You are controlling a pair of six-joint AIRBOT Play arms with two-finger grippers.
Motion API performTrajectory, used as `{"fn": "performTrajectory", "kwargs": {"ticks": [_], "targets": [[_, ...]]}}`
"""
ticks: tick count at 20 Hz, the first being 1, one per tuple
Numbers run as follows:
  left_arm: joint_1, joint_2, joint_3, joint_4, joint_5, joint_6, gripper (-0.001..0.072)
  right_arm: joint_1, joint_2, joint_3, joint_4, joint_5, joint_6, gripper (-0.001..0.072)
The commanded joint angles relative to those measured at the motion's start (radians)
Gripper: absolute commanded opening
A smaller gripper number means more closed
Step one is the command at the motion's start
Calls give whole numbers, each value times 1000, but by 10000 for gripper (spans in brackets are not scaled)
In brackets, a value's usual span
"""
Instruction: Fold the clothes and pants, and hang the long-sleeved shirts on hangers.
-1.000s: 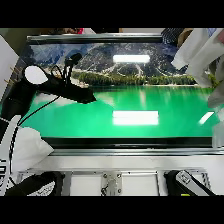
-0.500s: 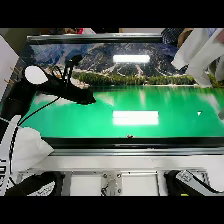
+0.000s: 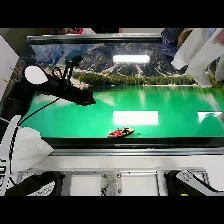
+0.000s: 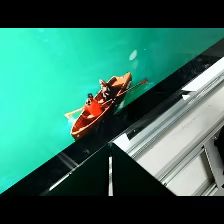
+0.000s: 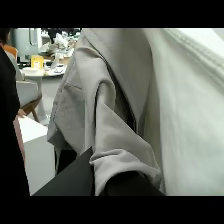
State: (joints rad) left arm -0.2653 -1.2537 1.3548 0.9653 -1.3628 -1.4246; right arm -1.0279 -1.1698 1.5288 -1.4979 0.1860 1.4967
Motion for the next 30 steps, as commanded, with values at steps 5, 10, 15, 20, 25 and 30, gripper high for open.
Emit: {"fn": "performTrajectory", "kwargs": {"ticks": [5,10,15,20,25,30], "targets": [[-1,1,0,0,-7,-1,15,5,63,0,3,25,0,515],[-1,1,0,0,-7,-1,15,103,207,-1,3,25,0,513],[-1,1,0,1,-22,0,15,317,299,-1,19,130,0,514],[-1,21,0,4,-13,24,15,642,302,-5,18,378,-8,514],[0,91,-1,72,-3,30,15,986,244,-76,19,577,-104,514],[0,137,-1,116,-3,29,15,1276,138,-217,148,749,-239,514]]}}
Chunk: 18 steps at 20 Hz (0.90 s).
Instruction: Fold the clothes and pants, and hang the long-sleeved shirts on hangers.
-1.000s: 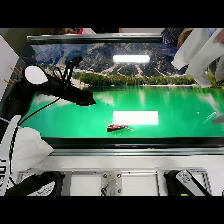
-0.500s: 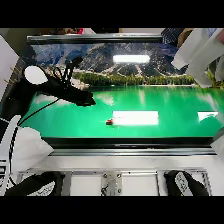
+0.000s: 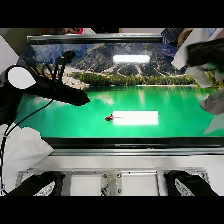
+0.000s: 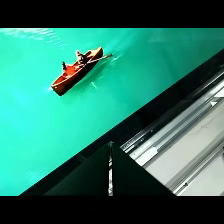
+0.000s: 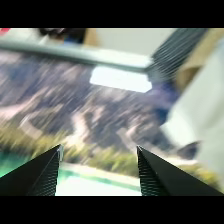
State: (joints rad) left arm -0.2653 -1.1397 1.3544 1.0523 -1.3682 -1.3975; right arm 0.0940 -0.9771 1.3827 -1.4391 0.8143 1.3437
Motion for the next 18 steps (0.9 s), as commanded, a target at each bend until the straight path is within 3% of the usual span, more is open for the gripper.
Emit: {"fn": "performTrajectory", "kwargs": {"ticks": [1,4,11,12,13,14,18], "targets": [[0,23,0,28,2,1,15,189,-78,-95,144,136,-112,514],[0,23,0,27,3,-8,16,280,-133,-127,275,140,-175,513],[0,23,0,27,2,-8,16,368,-154,-129,300,137,-174,509],[0,23,0,27,2,-8,15,369,-154,-129,299,137,-174,424],[0,23,0,27,2,-8,16,369,-154,-129,299,137,-174,172],[0,23,0,27,3,-8,16,369,-154,-129,299,137,-175,19],[0,23,0,27,2,-8,15,369,-154,-129,299,137,-174,16]]}}
